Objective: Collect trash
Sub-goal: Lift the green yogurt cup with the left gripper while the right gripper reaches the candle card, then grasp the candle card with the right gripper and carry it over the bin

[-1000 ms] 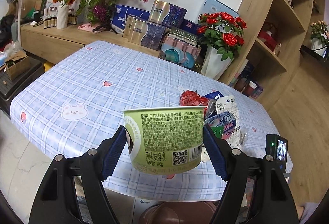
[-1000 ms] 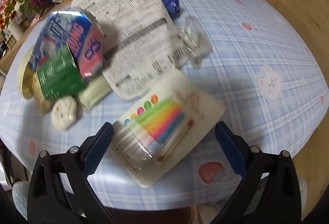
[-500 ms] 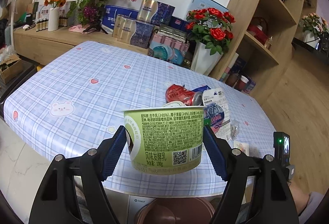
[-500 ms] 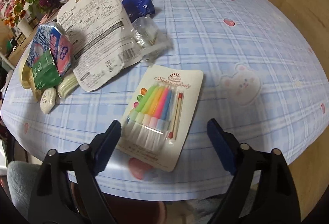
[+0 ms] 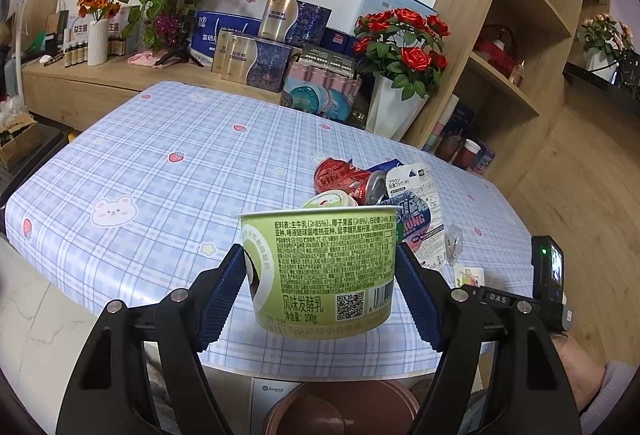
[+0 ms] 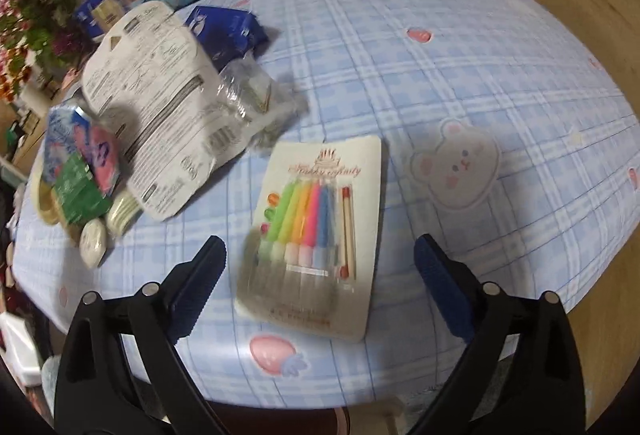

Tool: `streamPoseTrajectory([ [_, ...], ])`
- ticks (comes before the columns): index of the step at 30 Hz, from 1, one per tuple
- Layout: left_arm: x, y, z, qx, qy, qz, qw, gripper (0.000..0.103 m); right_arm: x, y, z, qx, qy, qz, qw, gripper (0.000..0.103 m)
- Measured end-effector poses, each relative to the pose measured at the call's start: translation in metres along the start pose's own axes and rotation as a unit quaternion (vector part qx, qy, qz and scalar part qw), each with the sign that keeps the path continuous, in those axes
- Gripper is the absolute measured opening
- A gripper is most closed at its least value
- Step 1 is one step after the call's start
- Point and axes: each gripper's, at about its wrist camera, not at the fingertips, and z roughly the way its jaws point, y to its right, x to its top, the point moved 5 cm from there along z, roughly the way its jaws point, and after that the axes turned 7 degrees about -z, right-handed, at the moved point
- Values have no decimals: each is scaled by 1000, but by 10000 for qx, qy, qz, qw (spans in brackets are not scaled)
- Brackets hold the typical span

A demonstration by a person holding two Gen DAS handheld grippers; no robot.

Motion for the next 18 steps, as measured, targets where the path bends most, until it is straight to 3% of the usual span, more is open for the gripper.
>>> streamPoseTrajectory([
  [2,-2,0,0,12,-1,15,10000,73,2,-1,2,-149,32,-33,9999,90],
  [4,-2,0,0,13,-8,11,10000,73,2,-4,2,-293,71,-185,9994,80],
  [6,-3,0,1,21,-14,-2,10000,73,2,-7,1,-357,110,-454,9983,62],
  [12,-5,2,3,42,-35,8,10000,73,6,-6,-8,19,247,-594,9979,57],
  [18,-7,8,1,31,-45,84,9999,73,-1,-12,-25,96,506,-824,9953,57],
])
